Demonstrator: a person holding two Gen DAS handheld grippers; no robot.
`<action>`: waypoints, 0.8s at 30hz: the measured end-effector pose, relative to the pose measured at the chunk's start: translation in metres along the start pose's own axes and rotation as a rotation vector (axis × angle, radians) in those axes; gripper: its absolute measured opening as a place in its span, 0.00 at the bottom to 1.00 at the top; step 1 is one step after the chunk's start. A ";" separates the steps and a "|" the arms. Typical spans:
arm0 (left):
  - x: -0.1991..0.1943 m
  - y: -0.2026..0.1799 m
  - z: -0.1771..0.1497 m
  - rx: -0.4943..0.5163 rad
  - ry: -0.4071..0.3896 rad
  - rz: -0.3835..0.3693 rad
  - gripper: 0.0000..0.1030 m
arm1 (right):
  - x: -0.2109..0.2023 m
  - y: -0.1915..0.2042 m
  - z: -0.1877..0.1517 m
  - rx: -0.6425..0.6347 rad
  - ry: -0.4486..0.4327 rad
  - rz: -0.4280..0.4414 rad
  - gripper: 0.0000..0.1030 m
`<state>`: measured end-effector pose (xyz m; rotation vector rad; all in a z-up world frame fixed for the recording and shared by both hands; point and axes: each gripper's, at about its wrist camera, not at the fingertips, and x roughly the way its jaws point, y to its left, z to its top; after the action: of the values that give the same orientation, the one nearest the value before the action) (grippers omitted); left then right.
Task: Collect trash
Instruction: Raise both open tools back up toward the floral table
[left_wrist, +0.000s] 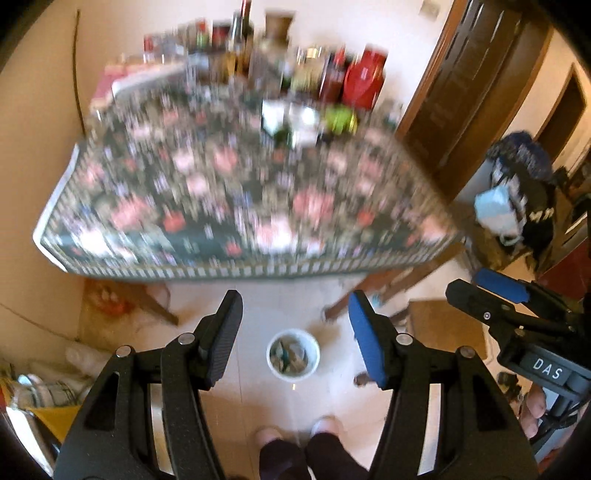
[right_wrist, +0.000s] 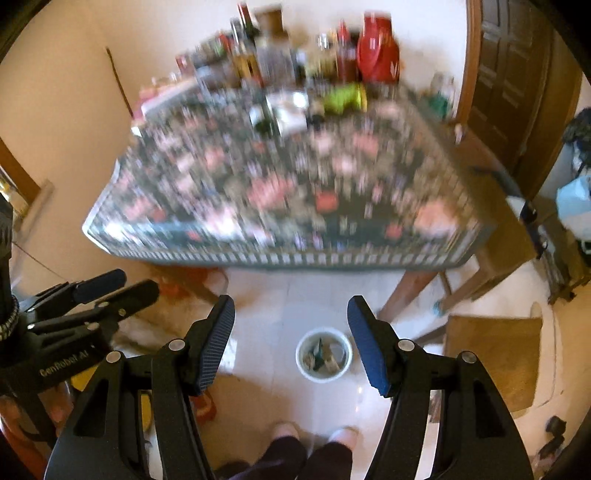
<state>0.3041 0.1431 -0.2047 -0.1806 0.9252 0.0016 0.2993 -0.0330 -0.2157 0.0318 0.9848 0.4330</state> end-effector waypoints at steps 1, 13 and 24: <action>-0.011 0.000 0.006 0.003 -0.021 -0.004 0.57 | -0.013 0.002 0.007 -0.001 -0.024 -0.004 0.58; -0.141 -0.012 0.056 0.104 -0.334 -0.054 0.60 | -0.141 0.044 0.050 -0.011 -0.345 -0.079 0.58; -0.161 -0.017 0.084 0.107 -0.445 -0.032 0.83 | -0.160 0.037 0.076 -0.008 -0.473 -0.108 0.79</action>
<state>0.2751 0.1519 -0.0249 -0.0900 0.4771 -0.0358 0.2721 -0.0455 -0.0369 0.0704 0.5163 0.3101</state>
